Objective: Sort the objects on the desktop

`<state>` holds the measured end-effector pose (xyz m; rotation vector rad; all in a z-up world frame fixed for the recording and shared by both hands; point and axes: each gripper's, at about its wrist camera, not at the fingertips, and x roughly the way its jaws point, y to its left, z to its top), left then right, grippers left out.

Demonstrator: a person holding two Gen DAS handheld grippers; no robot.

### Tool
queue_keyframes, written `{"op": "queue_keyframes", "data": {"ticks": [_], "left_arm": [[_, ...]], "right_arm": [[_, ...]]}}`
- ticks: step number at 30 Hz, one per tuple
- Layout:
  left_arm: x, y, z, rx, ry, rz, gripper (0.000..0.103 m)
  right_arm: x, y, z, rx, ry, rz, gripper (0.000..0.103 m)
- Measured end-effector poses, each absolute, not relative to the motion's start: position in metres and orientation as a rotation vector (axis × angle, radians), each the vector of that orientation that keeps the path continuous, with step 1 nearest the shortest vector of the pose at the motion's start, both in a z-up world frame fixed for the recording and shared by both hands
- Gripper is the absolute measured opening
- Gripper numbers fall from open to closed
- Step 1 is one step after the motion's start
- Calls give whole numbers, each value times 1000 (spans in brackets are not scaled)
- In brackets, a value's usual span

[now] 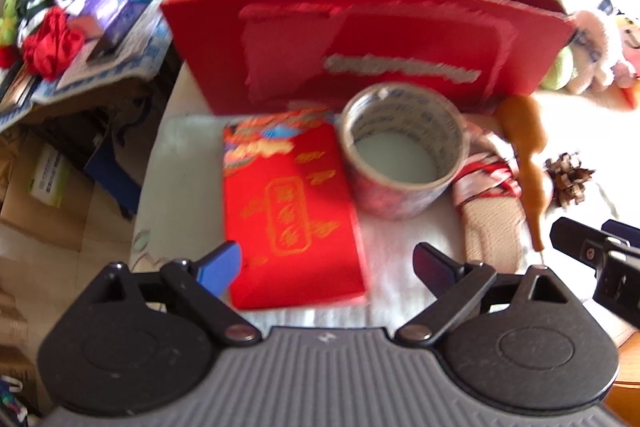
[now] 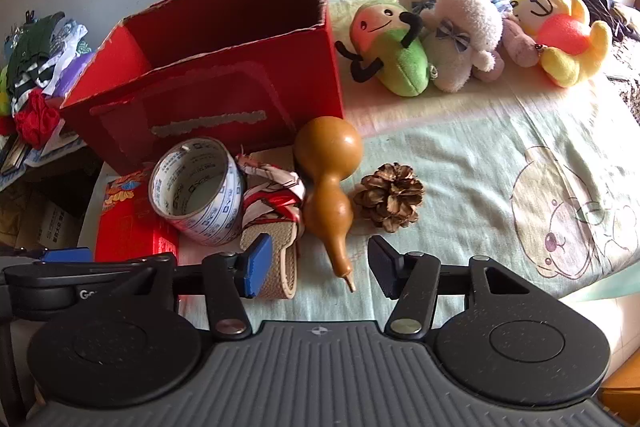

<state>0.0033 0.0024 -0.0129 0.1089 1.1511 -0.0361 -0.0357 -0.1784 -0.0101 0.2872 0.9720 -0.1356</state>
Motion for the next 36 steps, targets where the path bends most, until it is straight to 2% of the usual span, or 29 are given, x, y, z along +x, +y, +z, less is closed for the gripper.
{"op": "queue_keyframes", "data": {"ticks": [6,13,18,25,36], "left_arm": [[2,-27,4,66,1004,-193,93],[7,-85,9,-19,952,-413,87],[13,-125,0,1,950,-461,87],[25,-161,-34,0,1052,-477,76],[39,-182,-56,-25,1111,-355,71]], "right_arm": [[-32,-225,-16,355,965,-177,52],[-15,-278,-30,454,1001,-102,45],[3,-310,-42,567,1038,23,43],[31,-331,-56,592,1118,205,42],[55,-333,-78,608,1233,380,43]]}}
